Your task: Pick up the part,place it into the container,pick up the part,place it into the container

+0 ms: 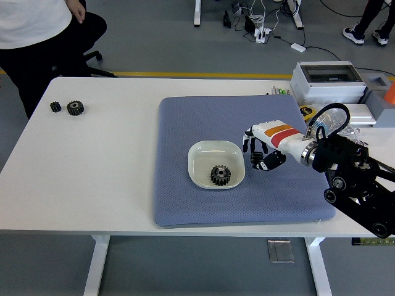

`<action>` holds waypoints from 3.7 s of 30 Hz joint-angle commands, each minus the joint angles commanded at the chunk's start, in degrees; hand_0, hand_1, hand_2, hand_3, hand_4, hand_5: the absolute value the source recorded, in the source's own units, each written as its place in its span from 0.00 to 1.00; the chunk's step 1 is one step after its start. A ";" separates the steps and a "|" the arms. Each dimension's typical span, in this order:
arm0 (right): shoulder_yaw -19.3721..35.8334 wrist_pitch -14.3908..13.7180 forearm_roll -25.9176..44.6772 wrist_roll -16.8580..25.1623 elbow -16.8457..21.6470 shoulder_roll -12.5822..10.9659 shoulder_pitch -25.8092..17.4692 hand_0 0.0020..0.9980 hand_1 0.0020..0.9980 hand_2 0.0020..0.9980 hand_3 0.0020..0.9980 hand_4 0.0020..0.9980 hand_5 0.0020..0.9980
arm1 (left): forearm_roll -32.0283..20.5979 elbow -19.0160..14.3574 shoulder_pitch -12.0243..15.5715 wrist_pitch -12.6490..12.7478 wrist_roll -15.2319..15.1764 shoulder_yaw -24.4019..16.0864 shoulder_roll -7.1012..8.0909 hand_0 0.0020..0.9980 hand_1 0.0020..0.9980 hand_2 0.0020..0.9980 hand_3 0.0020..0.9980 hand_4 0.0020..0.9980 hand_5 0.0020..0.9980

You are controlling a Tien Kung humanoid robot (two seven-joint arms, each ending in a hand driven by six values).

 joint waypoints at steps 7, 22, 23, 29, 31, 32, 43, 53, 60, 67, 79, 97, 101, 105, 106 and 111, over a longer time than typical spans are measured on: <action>-1.08 -0.12 0.49 -0.27 0.53 3.59 2.49 0.15 0.26 0.37 0.48 0.86 0.00 | -0.06 0.00 -0.12 -0.01 -0.05 0.06 0.00 0.77 0.78 0.80 0.59 0.69 0.64; -6.71 0.32 5.37 0.52 -7.69 10.21 8.45 0.16 0.36 0.49 0.51 0.74 0.13 | 0.58 0.00 -0.33 0.25 0.12 0.20 0.30 0.77 0.78 0.80 0.59 0.69 0.63; -6.77 1.13 5.45 0.07 -7.84 10.22 8.48 0.16 0.36 0.49 0.51 0.74 0.13 | 0.60 0.00 -0.30 0.25 0.10 0.17 0.32 0.77 0.78 0.80 0.59 0.69 0.63; -6.82 1.95 6.18 -0.80 -8.42 10.10 8.17 0.16 0.39 0.55 0.57 0.85 0.25 | 0.96 0.00 -0.25 0.28 0.38 0.22 0.41 0.77 0.78 0.80 0.59 0.69 0.63; -6.79 1.90 6.34 -0.83 -8.47 9.94 8.11 0.16 0.39 0.55 0.57 0.85 0.25 | 1.11 0.00 -0.20 0.35 0.42 0.09 0.38 0.77 0.78 0.80 0.59 0.69 0.63; -6.72 1.87 6.50 -0.80 -8.48 9.83 8.07 0.16 0.39 0.55 0.57 0.85 0.25 | 1.13 0.00 -0.15 0.39 0.42 0.02 0.35 0.77 0.78 0.80 0.59 0.69 0.63; -4.95 1.62 6.34 -0.78 -7.74 8.60 7.48 0.16 0.39 0.64 0.62 0.90 0.28 | 1.12 0.00 -0.31 0.44 0.48 -0.09 0.17 0.77 0.78 0.80 0.59 0.69 0.64; 5.48 -3.01 4.68 -0.66 -2.97 3.71 6.05 0.15 0.38 0.51 0.50 0.81 0.26 | 0.63 0.00 -0.46 0.36 0.39 -0.04 0.15 0.77 0.78 0.81 0.59 0.69 0.64; 10.93 -8.17 11.66 0.03 -5.36 -0.18 3.87 0.05 0.20 0.25 0.36 0.89 0.20 | 0.47 0.00 -0.19 0.37 0.28 -0.16 0.10 0.77 0.78 0.80 0.59 0.69 0.64; 13.21 -12.22 23.45 2.20 -9.39 -4.17 0.35 0.00 0.14 0.19 0.27 0.86 0.22 | 0.62 0.00 -0.19 0.34 0.36 -0.20 0.00 0.77 0.78 0.81 0.59 0.69 0.64; 22.91 -13.34 49.16 8.19 -8.92 -7.43 -8.82 0.02 0.20 0.28 0.39 0.91 0.16 | 0.95 0.00 -0.49 0.29 0.49 -0.33 0.00 0.77 0.78 0.81 0.59 0.69 0.64; 40.82 2.41 84.86 8.54 -0.88 -4.94 -23.83 0.56 0.63 0.73 0.59 1.00 0.68 | 3.26 0.00 0.02 0.89 0.94 -2.39 0.00 0.77 0.78 0.81 0.59 0.69 0.65; 41.22 3.75 81.56 8.48 -0.48 -4.41 -25.18 0.74 0.73 0.79 0.70 1.00 0.76 | 3.69 0.00 0.10 0.83 1.61 -1.63 0.00 0.77 0.78 0.81 0.59 0.69 0.65; 41.29 4.13 80.58 8.82 -0.43 -3.98 -26.00 0.79 0.76 0.81 0.77 1.00 0.78 | 4.10 0.00 -0.01 1.11 2.20 -1.05 0.00 0.77 0.78 0.80 0.59 0.68 0.65; 41.43 4.18 80.34 8.96 -0.60 -3.73 -26.10 0.79 0.76 0.81 0.77 1.00 0.78 | 3.91 0.00 0.02 1.18 2.16 -0.95 0.00 0.77 0.78 0.80 0.59 0.68 0.65; 42.87 4.37 76.04 8.57 -1.76 -2.72 -25.90 0.81 0.76 0.81 0.78 1.00 0.82 | 4.06 0.00 0.14 1.16 2.16 -0.95 0.00 0.76 0.77 0.80 0.58 0.68 0.64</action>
